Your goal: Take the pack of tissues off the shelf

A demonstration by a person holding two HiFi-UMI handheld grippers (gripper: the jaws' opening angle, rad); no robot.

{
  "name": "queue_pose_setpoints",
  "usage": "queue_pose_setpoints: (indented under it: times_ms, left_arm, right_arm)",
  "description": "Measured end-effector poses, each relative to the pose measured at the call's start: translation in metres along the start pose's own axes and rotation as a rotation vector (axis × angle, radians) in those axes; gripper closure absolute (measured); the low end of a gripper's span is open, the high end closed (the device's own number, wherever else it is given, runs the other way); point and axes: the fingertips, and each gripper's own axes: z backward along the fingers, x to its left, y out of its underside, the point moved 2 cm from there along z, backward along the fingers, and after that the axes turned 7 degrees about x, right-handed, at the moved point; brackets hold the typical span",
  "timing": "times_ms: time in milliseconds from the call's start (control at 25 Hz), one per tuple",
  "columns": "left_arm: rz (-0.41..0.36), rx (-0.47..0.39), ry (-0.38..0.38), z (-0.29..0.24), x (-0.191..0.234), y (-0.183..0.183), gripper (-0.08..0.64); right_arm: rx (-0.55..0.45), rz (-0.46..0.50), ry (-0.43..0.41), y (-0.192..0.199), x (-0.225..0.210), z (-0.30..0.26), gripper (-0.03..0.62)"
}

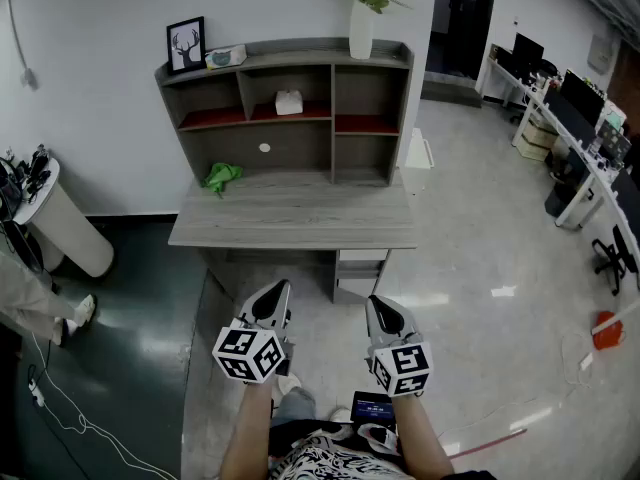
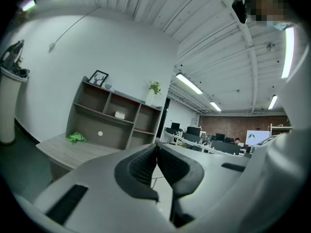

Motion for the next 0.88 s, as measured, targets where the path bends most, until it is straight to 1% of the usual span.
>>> queue_pose_setpoints:
  times_ms: [120, 240, 400, 680, 760, 880]
  left_arm:
    - [0.037, -0.012, 0.021, 0.005, -0.004, 0.000, 0.552]
    - [0.047, -0.011, 0.022, 0.008, -0.007, 0.002, 0.552]
    - [0.028, -0.010, -0.002, 0.014, 0.000, -0.005, 0.552]
    - [0.010, -0.011, -0.052, 0.023, 0.009, -0.007, 0.552]
    - [0.013, -0.016, -0.065, 0.027, 0.010, -0.006, 0.552]
    - [0.040, -0.021, -0.067, 0.028, 0.013, -0.005, 0.552]
  right_arm:
    - [0.008, 0.010, -0.006, 0.000, 0.002, 0.005, 0.589]
    - [0.013, 0.021, -0.012, -0.001, 0.004, 0.008, 0.588]
    - [0.003, 0.044, -0.014, -0.008, 0.010, 0.003, 0.589]
    - [-0.035, 0.018, -0.029, -0.019, 0.015, -0.001, 0.588]
    - [-0.038, 0.013, -0.032, -0.018, 0.015, -0.001, 0.588]
    - [-0.036, 0.014, -0.026, -0.018, 0.013, -0.001, 0.588]
